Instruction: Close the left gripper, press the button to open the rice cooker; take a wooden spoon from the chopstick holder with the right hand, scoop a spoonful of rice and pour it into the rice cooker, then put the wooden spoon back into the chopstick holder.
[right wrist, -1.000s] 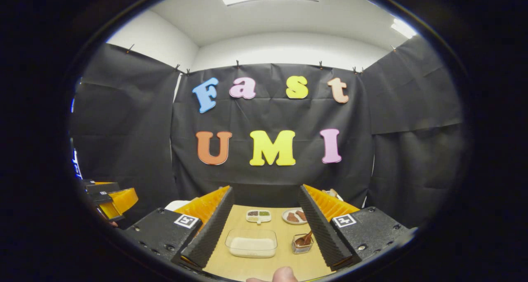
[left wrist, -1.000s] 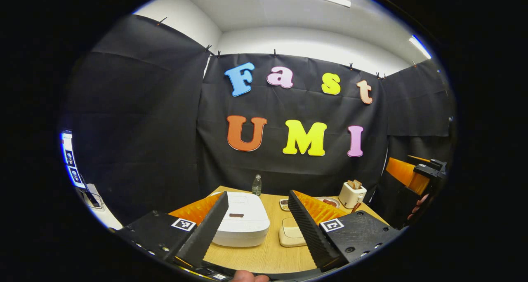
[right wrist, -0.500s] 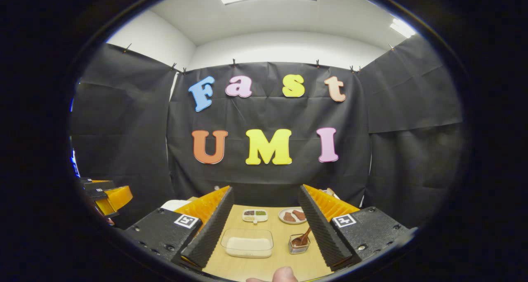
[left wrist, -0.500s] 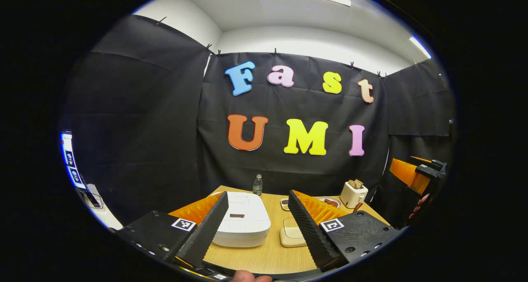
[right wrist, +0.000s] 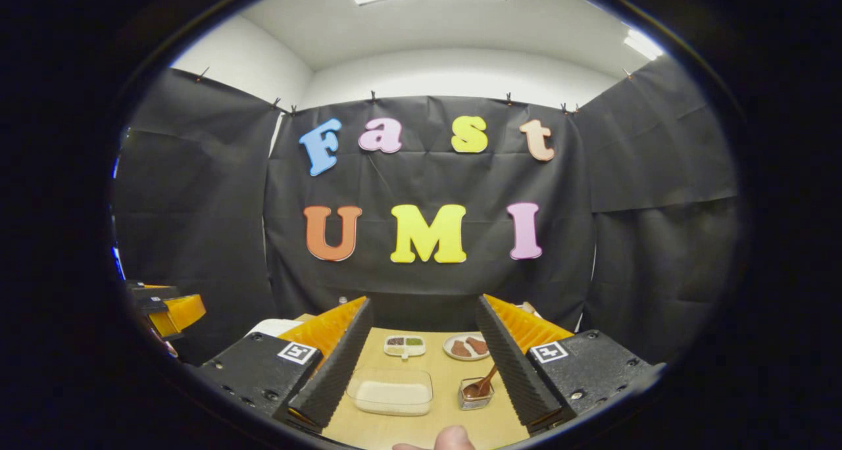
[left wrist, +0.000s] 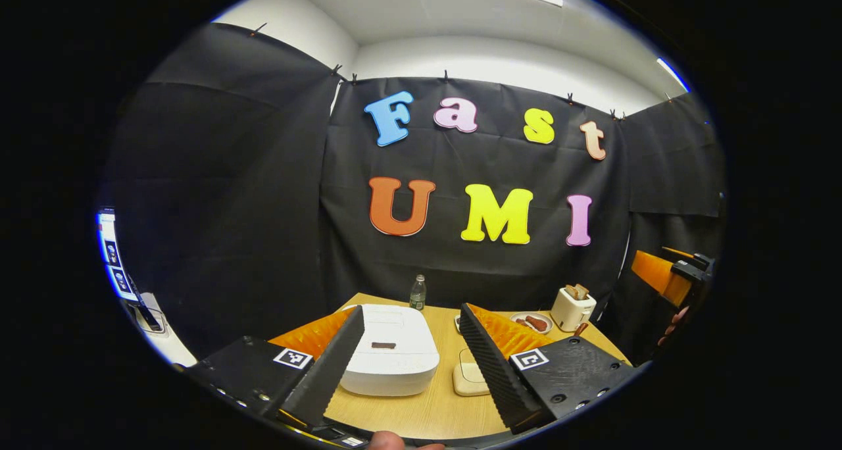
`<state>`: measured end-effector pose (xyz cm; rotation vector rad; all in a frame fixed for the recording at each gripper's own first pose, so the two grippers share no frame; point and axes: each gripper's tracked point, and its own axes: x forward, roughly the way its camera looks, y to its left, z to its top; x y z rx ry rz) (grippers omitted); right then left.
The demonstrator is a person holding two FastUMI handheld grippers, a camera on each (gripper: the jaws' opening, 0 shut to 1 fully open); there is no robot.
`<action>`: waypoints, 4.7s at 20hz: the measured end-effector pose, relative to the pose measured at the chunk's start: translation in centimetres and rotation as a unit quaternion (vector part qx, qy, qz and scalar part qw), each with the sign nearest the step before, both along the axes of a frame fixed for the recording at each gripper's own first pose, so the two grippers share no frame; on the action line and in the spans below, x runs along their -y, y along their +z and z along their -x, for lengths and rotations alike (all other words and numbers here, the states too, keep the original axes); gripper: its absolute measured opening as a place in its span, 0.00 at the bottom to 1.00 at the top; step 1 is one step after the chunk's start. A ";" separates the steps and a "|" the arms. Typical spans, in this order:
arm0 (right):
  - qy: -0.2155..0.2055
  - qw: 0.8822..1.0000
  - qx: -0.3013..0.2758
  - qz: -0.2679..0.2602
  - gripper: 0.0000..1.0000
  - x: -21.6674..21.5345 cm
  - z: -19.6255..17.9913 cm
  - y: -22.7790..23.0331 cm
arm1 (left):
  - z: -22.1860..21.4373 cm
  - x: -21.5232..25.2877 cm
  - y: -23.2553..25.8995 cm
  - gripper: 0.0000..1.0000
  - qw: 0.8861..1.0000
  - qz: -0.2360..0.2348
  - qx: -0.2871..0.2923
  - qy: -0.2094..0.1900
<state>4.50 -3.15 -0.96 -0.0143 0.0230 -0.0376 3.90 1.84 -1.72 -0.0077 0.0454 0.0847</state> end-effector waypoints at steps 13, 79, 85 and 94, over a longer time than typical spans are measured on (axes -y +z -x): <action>-0.022 1.000 -0.007 -0.016 1.00 5.7 -7.2 -2.2 | -7.3 -2.9 -6.0 0.26 0.986 0.021 -0.167 0.012; -0.035 0.990 -0.129 -0.038 1.00 13.6 -8.2 -11.9 | -11.9 0.2 0.0 0.94 0.999 0.034 -0.028 -0.016; -0.024 0.983 -0.174 -0.047 1.00 15.8 -11.3 -18.0 | -9.5 2.0 -0.6 0.94 1.000 0.008 -0.020 0.003; -0.010 0.960 -0.262 -0.097 0.93 18.3 -16.7 -28.5 | -10.4 3.0 -0.5 0.94 0.999 0.008 -0.014 0.040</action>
